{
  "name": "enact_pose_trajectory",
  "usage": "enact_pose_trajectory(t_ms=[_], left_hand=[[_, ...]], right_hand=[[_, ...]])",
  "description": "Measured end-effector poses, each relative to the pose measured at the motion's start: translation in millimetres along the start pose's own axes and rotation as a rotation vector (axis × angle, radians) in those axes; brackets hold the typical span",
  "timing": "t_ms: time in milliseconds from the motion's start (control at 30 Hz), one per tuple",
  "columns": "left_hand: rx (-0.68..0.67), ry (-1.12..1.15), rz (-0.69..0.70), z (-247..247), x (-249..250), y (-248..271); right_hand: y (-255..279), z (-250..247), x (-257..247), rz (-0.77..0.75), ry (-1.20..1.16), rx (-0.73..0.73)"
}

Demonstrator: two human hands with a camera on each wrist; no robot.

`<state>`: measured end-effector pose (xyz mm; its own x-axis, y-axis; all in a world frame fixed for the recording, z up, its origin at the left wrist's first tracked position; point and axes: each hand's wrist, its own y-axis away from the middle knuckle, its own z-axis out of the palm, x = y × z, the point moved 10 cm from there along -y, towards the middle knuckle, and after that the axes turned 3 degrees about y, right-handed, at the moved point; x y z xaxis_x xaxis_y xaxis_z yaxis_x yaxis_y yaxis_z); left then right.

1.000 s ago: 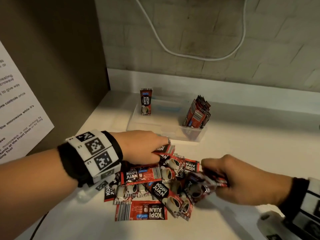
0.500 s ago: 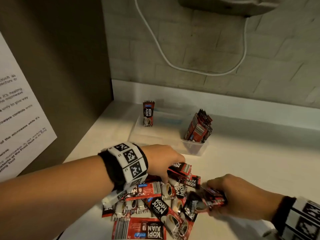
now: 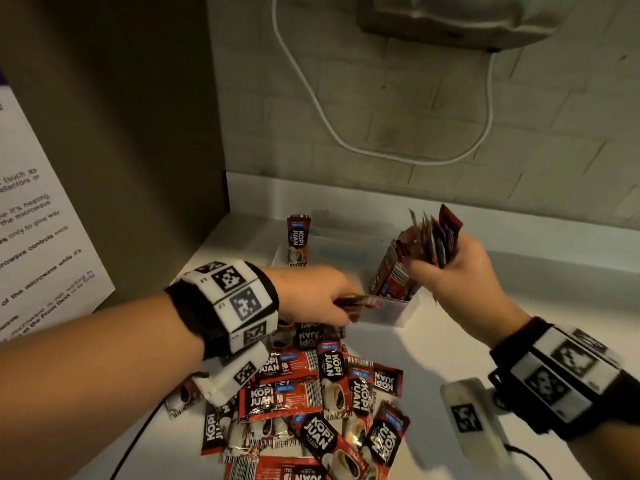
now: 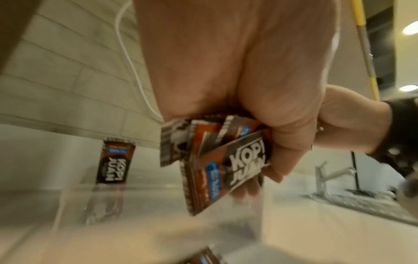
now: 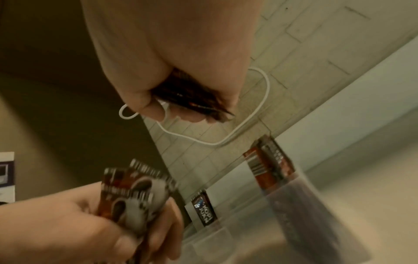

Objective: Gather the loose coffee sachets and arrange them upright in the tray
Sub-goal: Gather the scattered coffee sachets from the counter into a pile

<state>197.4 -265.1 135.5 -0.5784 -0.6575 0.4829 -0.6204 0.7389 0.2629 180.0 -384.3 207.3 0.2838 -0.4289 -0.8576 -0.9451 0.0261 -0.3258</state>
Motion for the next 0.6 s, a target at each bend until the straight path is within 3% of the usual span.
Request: enact_pose_trajectory(t_ms=[133, 267, 400, 600], left_hand=[[0.128, 0.178, -0.067, -29.4, -21.1, 2.4], [0.404, 0.411, -0.147, -58.0, -48.3, 2.2], [0.529, 0.801, -0.223, -63.5, -64.6, -4.6], [0.616, 0.803, -0.190, -69.3, -63.5, -43.4]], right_hand=[[-19.6, 12.9, 7.8, 0.087, -0.178, 0.117], [-35.4, 24.1, 25.7, 0.152, 0.364, 0.108], [-39.9, 35.8, 48.8, 0.228, 0.839, -0.014], [-31.1, 37.1, 69.1, 0.277, 1.140, -0.115]])
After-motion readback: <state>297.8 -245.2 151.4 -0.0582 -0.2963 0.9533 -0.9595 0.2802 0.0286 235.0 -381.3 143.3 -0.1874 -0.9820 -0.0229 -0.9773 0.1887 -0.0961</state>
